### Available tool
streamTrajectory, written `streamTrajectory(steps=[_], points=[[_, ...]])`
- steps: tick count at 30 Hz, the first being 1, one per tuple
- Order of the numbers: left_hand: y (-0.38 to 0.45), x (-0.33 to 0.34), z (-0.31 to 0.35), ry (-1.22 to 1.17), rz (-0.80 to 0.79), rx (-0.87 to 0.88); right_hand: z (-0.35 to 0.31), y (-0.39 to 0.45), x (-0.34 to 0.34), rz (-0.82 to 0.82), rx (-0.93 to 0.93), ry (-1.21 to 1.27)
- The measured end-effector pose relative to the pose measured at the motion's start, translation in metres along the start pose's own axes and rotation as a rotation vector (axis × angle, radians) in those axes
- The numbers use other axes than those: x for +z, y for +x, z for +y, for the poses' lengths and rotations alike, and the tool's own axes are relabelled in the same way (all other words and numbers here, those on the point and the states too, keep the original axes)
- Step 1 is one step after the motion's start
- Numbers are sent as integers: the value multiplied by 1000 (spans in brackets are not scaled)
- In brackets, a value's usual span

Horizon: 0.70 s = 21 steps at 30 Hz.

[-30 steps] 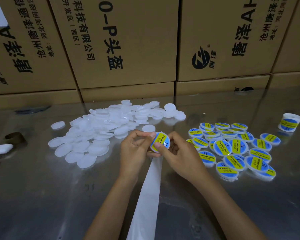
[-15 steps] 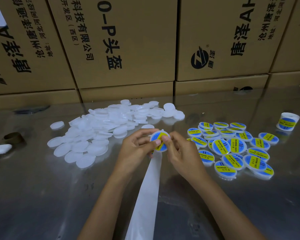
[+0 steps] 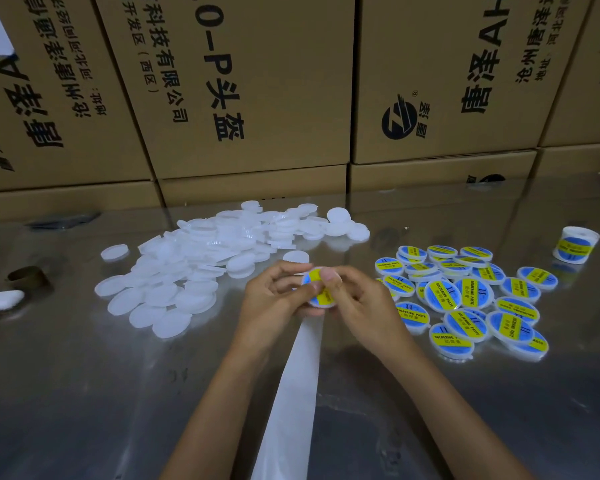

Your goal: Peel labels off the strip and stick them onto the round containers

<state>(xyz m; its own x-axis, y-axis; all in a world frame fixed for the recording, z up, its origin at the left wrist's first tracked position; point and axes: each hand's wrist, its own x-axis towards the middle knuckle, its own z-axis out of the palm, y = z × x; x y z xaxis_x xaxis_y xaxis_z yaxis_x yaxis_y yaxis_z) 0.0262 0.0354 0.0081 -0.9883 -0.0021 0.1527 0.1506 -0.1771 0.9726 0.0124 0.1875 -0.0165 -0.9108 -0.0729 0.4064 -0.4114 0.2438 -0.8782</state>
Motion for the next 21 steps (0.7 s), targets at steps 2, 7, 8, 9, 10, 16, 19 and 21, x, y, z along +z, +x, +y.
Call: streamTrajectory(steps=[2, 7, 8, 9, 10, 16, 19, 21], points=[[1, 0, 1, -56, 83, -6, 1, -1, 2, -60, 28, -16], [0, -1, 3, -45, 141, 23, -6, -3, 4, -31, -37, -26], [0, -2, 3, -33, 137, 31, -8, -3, 3, -23, -46, -20], [0, -2, 4, -20, 131, 38, -9, -4, 3, -18, -49, -11], [0, -2, 4, -3, 123, 42, -9, -5, 3, -7, -48, -2], [-1, 3, 0, 39, -113, 41, -6, -3, -2, 122, 31, 43], [-1, 3, -2, 48, -203, 27, -5, -2, -3, 114, 61, 55], [-1, 4, -2, 60, -159, 28, -5, -1, -2, 87, 77, 60]])
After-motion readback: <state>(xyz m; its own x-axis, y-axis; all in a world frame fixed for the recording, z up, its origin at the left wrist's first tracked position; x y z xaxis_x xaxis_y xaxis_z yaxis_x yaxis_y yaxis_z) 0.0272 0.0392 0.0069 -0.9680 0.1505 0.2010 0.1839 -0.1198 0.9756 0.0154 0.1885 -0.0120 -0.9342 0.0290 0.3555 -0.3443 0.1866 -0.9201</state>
